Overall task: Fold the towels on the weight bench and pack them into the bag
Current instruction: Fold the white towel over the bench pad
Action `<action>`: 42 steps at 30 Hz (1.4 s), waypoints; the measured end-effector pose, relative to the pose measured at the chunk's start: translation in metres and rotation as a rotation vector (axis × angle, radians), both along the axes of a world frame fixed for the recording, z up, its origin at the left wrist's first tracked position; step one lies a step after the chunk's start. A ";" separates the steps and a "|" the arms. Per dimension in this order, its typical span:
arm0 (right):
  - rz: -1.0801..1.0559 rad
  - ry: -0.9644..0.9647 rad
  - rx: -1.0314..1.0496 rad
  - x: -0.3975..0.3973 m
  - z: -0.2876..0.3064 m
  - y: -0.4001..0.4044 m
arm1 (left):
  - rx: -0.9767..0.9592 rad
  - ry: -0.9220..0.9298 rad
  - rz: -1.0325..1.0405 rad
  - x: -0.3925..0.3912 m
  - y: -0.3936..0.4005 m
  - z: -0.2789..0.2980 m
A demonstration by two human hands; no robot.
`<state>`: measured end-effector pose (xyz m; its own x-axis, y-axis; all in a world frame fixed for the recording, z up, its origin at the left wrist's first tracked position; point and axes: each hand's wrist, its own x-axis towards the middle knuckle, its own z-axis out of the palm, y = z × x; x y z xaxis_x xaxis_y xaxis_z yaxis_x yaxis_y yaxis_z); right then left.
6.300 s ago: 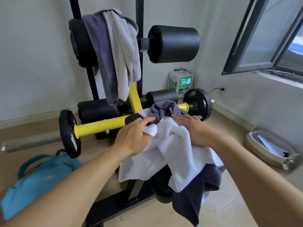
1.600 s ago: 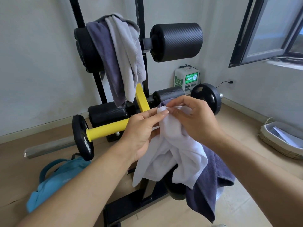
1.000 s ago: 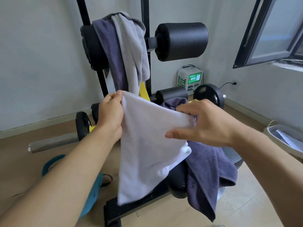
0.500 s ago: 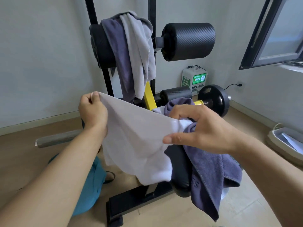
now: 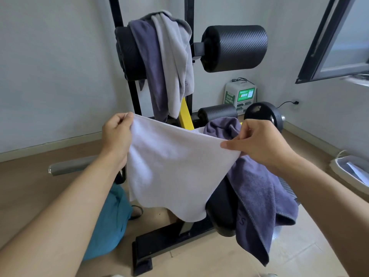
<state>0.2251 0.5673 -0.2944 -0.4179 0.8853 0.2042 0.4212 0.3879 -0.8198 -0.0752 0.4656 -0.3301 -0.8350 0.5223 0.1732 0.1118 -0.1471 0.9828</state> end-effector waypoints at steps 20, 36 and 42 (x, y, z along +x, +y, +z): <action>0.474 0.271 -0.543 -0.014 0.029 -0.054 | -0.088 0.359 -0.291 0.101 0.005 0.020; 1.109 0.384 -0.058 0.022 0.042 -0.026 | -0.338 0.231 -0.441 0.071 0.016 -0.022; 1.175 0.283 -0.216 0.016 0.056 -0.064 | -0.253 0.249 -0.517 0.096 0.016 -0.014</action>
<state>0.2409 0.5036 -0.2388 -0.9495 0.0274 0.3127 -0.2956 0.2565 -0.9202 0.0212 0.4819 -0.3437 -0.4135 0.8983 0.1482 0.3185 -0.0097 0.9479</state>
